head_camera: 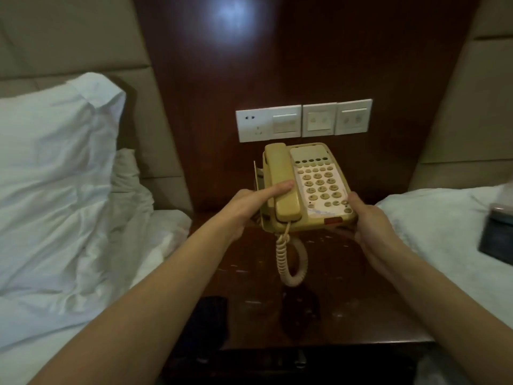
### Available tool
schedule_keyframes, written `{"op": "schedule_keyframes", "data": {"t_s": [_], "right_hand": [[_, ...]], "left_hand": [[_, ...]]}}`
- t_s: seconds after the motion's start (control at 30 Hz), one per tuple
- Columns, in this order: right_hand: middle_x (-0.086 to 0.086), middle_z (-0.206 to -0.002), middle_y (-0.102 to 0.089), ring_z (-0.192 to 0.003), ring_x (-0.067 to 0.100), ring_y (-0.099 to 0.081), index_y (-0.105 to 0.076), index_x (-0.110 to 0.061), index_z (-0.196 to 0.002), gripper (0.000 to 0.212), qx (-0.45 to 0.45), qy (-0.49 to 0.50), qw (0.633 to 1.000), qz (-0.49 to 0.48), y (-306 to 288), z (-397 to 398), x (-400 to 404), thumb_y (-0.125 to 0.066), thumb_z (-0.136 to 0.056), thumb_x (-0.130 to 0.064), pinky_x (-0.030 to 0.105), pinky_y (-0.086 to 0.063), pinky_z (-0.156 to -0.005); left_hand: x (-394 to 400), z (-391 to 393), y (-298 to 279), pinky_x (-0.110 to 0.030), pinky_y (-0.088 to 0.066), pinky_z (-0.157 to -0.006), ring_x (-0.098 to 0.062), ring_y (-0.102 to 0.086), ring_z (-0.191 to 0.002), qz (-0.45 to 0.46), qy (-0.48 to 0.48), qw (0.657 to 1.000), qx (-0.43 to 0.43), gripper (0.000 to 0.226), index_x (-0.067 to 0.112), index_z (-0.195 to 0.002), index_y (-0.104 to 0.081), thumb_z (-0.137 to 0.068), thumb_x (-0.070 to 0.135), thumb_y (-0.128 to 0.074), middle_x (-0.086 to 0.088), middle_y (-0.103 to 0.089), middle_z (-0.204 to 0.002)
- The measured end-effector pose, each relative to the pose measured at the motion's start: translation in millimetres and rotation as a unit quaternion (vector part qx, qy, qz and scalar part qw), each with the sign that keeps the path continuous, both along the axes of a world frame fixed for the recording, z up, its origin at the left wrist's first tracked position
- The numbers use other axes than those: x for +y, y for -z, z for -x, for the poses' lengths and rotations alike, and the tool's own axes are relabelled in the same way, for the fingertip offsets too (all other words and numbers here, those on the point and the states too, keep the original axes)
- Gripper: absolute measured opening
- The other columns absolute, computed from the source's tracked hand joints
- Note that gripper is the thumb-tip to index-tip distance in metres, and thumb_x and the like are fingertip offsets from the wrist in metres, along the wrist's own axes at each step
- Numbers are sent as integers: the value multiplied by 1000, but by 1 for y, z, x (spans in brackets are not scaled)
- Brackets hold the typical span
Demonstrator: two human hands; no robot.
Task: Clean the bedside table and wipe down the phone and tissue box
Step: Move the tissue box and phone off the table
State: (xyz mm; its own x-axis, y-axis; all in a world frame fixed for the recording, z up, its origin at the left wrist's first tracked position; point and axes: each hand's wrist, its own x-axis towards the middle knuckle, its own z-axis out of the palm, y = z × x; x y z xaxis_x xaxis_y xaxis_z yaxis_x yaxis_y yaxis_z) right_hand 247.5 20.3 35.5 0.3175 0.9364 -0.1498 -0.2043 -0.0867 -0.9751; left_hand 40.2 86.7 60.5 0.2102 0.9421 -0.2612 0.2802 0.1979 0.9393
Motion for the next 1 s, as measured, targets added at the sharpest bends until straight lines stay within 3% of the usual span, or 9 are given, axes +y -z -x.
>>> {"op": "schedule_keyframes", "data": {"t_s": [0.27, 0.4, 0.47, 0.53, 0.63, 0.73, 0.87, 0.9, 1.0], "right_hand": [[6, -97, -73, -92, 20, -70, -64, -14, -100, 36, -23, 117, 992, 32, 0, -113, -31, -38, -107, -37, 37, -58, -82], [5, -91, -72, -86, 18, -68, -63, -14, -95, 32, 19, 180, 983, 20, 7, -166, -37, -42, -106, -35, 32, -55, -72], [6, -95, -71, -90, 18, -68, -63, -13, -100, 30, 42, 207, 977, 25, 15, -191, -34, -43, -106, -35, 31, -54, -72], [7, -101, -71, -93, 20, -67, -62, -11, -110, 31, 46, 231, 971, 36, 28, -215, -28, -43, -105, -36, 32, -54, -73], [10, -103, -69, -92, 21, -66, -62, -10, -110, 33, 44, 262, 963, 52, 49, -245, -20, -42, -106, -35, 33, -53, -71], [10, -103, -67, -89, 21, -63, -63, -9, -111, 34, 54, 293, 952, 68, 68, -268, -14, -41, -106, -35, 34, -52, -71], [15, -115, -65, -102, 27, -63, -58, -5, -126, 39, 86, 310, 944, 78, 80, -286, -7, -41, -106, -34, 33, -54, -69], [15, -116, -64, -104, 28, -63, -57, -5, -127, 39, 97, 309, 943, 76, 81, -289, -5, -41, -106, -33, 33, -54, -69], [12, -113, -64, -104, 27, -63, -55, -7, -123, 33, 121, 307, 942, 59, 80, -296, -1, -39, -107, -32, 35, -54, -75]], "left_hand": [[-11, -140, 15, -46, -53, -102, -25, -69, -106, 47, 25, 995, -86, 121, 11, -125, -65, -23, 72, -87, -5, -74, -111], [-6, -208, 27, -45, -52, -103, -24, -68, -107, 82, 45, 991, -95, 109, 11, -128, -63, -37, 66, -87, -6, -73, -114], [1, -240, 35, -43, -53, -102, -22, -68, -106, 103, 57, 988, -103, 93, 10, -128, -63, -53, 59, -89, -6, -73, -114], [10, -269, 45, -35, -55, -91, -18, -67, -98, 118, 62, 985, -106, 81, 8, -128, -63, -66, 53, -87, -6, -73, -113], [19, -307, 61, -25, -50, -70, -14, -65, -93, 117, 72, 986, -94, 79, 8, -128, -63, -68, 53, -87, -6, -71, -118], [30, -336, 78, -29, -56, -84, -18, -68, -102, 123, 84, 986, -80, 89, 9, -128, -64, -58, 58, -91, -4, -73, -114], [42, -362, 83, -33, -59, -86, -20, -68, -101, 140, 108, 981, -72, 84, 9, -134, -60, -67, 48, -91, -6, -71, -114], [45, -365, 80, -32, -60, -83, -18, -68, -97, 136, 115, 981, -71, 83, 9, -136, -58, -69, 46, -90, -4, -70, -108], [53, -371, 65, -14, -49, -48, -5, -58, -72, 96, 132, 985, -53, 70, 8, -133, -59, -78, 42, -85, 5, -61, -83]]}}
